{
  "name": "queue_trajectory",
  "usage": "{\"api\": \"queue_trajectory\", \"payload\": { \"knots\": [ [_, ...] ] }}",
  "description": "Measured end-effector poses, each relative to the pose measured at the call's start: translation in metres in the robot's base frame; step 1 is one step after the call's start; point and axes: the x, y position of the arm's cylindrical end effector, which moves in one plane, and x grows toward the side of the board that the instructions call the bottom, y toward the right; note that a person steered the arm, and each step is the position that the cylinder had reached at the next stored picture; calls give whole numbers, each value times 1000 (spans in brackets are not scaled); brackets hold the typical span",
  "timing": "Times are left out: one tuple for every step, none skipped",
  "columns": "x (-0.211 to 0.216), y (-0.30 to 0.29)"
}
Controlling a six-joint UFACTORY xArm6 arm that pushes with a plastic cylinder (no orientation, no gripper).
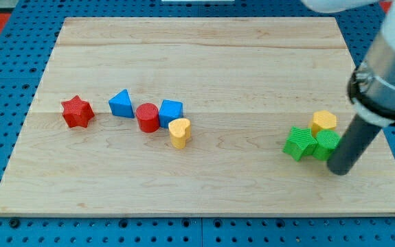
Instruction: Push the yellow hexagon to the top of red star
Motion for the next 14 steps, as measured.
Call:
{"api": "queue_trajectory", "payload": {
  "knots": [
    [-30, 18],
    [-62, -26],
    [-88, -81],
    [-97, -11],
    [-105, 14],
    [-119, -33],
    [-132, -117],
    [-138, -107],
    [-156, -72],
    [-166, -123],
    [-166, -216],
    [-179, -322],
    [-201, -313],
    [-234, -309]
  ]
}}
